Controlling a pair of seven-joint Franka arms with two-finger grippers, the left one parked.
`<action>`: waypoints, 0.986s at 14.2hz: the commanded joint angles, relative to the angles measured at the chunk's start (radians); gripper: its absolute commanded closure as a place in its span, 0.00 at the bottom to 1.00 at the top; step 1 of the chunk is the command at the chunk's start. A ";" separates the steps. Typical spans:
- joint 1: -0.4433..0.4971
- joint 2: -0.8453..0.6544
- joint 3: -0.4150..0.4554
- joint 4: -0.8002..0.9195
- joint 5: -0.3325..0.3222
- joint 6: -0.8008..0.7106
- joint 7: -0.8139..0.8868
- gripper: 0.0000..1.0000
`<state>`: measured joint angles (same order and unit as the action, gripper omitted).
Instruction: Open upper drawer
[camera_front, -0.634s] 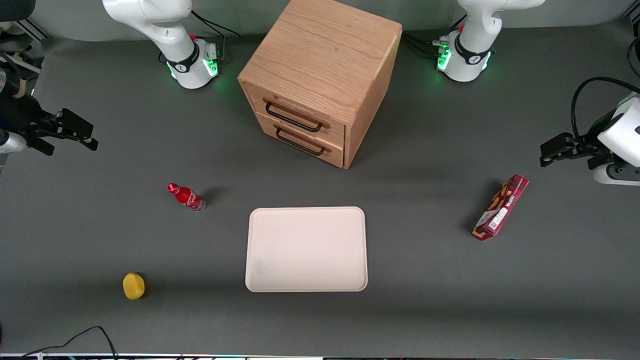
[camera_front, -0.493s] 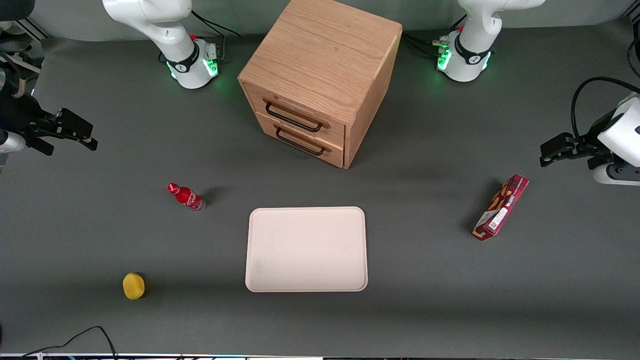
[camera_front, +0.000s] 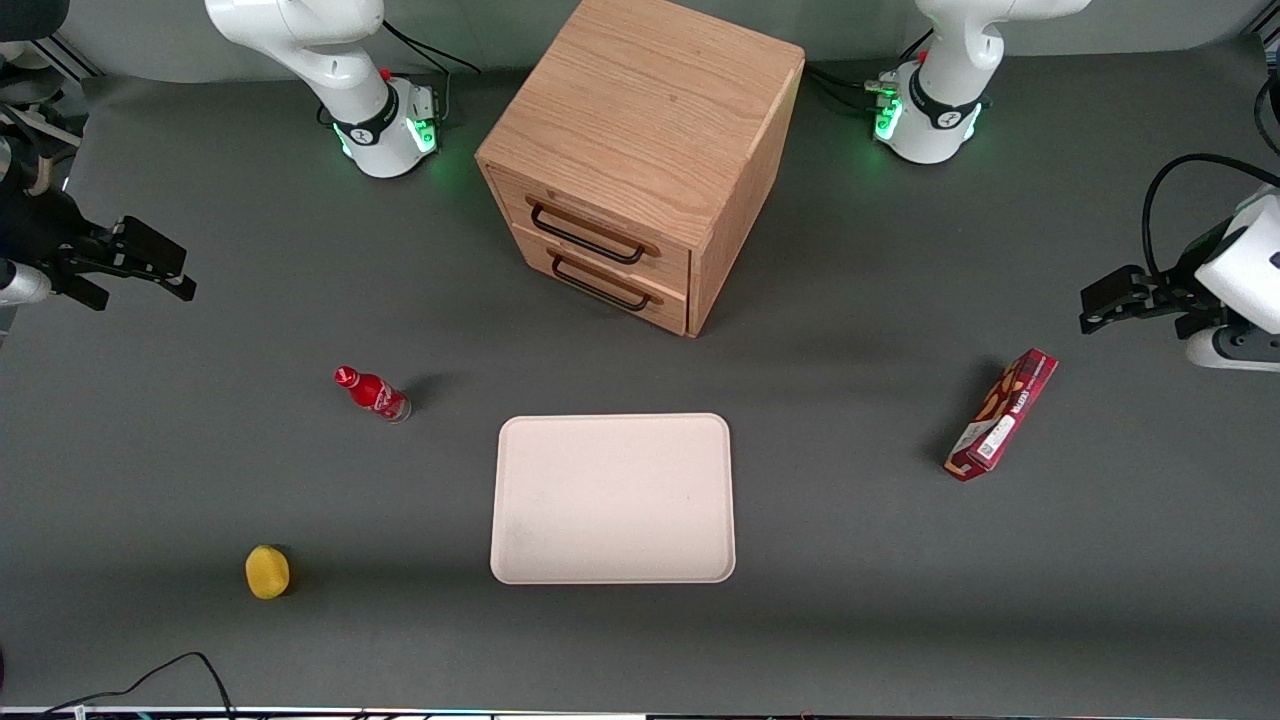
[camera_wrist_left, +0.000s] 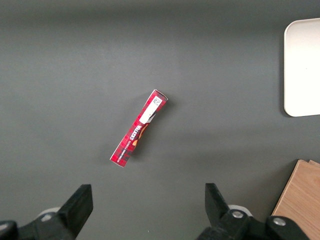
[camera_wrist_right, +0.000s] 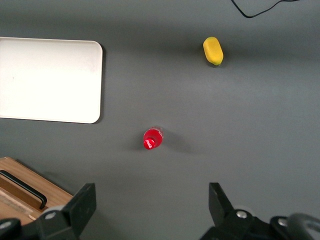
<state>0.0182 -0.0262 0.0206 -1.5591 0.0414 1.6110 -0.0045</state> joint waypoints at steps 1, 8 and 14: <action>0.002 0.002 -0.002 -0.004 0.021 -0.006 0.009 0.00; 0.028 0.038 0.097 -0.021 0.083 -0.008 -0.061 0.00; 0.028 0.178 0.248 -0.018 0.195 -0.009 -0.325 0.00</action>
<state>0.0491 0.1095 0.2233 -1.5932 0.2103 1.6072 -0.2349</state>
